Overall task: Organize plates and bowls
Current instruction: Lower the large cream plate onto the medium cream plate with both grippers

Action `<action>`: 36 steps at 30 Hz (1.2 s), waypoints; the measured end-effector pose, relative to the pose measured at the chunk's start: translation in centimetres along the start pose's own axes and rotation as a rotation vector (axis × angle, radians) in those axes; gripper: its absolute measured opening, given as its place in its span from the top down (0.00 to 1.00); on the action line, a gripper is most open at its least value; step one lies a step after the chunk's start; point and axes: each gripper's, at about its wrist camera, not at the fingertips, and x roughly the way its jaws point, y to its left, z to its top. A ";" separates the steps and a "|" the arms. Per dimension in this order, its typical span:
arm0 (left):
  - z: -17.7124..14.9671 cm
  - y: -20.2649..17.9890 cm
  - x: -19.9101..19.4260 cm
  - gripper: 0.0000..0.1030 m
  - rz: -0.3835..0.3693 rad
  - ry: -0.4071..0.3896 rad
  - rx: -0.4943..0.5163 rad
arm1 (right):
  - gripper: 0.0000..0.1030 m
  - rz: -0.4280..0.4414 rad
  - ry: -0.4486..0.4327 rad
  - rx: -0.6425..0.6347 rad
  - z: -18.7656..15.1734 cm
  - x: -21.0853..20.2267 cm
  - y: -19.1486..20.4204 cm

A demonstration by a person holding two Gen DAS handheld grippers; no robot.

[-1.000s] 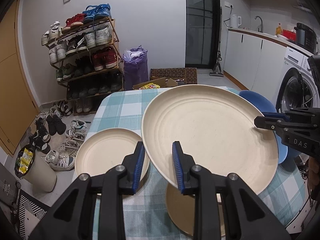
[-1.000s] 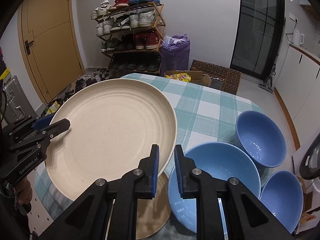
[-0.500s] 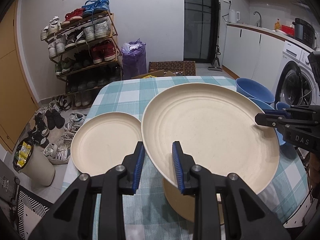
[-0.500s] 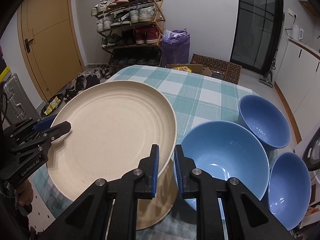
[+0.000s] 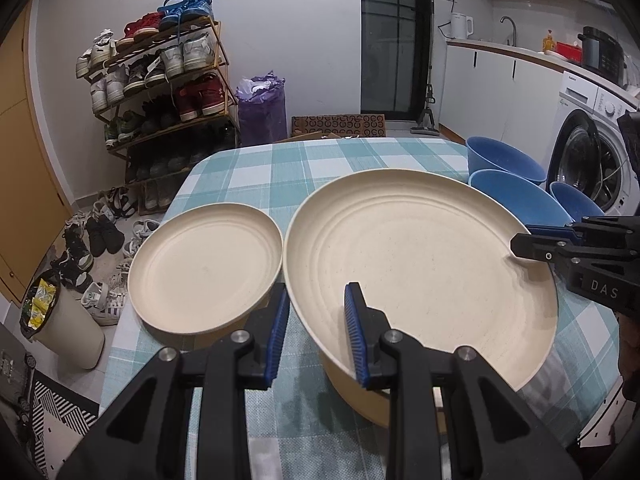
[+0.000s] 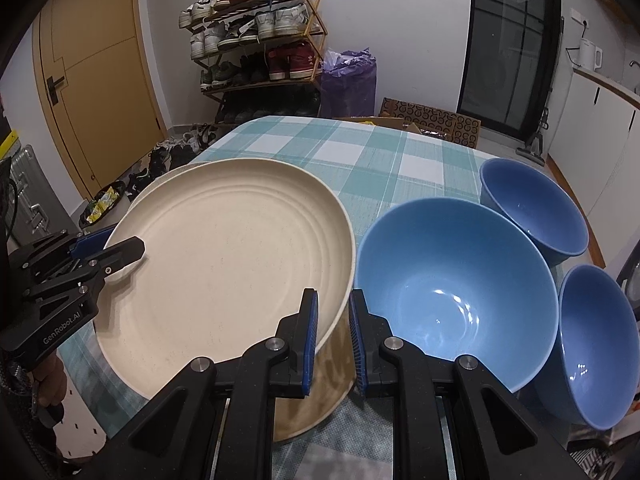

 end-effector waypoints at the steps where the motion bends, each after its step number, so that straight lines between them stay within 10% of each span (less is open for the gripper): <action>1: -0.2 0.0 0.1 0.75 0.002 0.000 0.000 | 0.85 0.001 0.002 0.002 -0.1 0.1 0.0; 36: -2.7 -1.5 3.0 0.75 0.009 0.023 0.083 | 0.84 -0.049 0.064 0.044 -4.4 1.6 0.0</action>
